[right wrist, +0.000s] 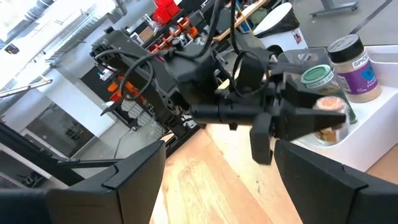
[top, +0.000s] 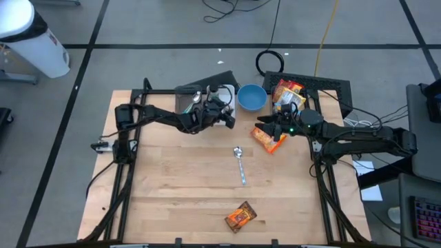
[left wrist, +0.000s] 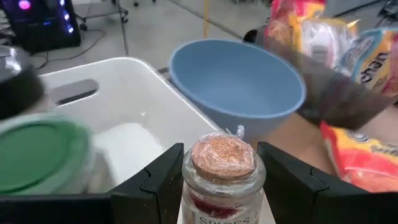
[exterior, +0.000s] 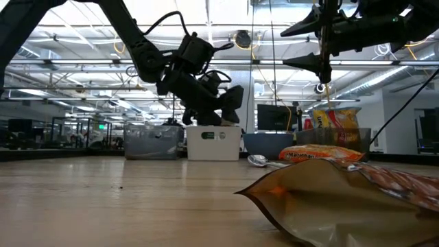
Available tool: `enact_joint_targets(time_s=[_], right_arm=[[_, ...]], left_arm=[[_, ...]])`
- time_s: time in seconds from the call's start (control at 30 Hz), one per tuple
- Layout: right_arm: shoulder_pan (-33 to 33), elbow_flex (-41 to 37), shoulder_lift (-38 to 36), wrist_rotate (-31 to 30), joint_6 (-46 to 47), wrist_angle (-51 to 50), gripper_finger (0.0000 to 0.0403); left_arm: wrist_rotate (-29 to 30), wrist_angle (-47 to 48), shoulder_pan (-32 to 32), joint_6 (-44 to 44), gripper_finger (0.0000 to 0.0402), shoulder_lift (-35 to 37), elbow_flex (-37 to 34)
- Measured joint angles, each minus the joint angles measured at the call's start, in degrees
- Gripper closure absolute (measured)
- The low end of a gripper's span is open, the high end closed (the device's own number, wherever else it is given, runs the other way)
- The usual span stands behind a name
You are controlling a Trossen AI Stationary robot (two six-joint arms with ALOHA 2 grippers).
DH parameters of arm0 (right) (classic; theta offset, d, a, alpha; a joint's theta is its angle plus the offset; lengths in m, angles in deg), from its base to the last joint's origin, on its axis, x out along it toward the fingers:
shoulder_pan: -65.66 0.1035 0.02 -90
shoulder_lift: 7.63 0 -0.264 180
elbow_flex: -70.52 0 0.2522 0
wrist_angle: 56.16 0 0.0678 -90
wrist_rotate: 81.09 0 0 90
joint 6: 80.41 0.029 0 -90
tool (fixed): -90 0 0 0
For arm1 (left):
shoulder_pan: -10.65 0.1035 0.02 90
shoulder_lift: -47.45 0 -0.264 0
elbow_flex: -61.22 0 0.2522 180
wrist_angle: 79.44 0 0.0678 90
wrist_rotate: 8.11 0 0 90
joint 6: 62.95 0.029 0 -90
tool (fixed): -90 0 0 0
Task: Pick & Place Food Item
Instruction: Put the brown seasoning bottle into the white bin
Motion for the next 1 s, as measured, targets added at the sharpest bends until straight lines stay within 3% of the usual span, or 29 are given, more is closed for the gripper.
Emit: enact_joint_targets(time_s=[0.4,1.0], right_arm=[[0.0,0.0,0.0,0.0,0.4,-0.3,0.0110],[0.0,0.0,0.0,0.0,0.4,-0.4,0.0110]], left_arm=[[1.4,-0.8,-0.2,-0.1,0.0215,-1.6,0.1],[-1.6,-1.3,0.8,-2.1,0.0215,-3.5,0.2]])
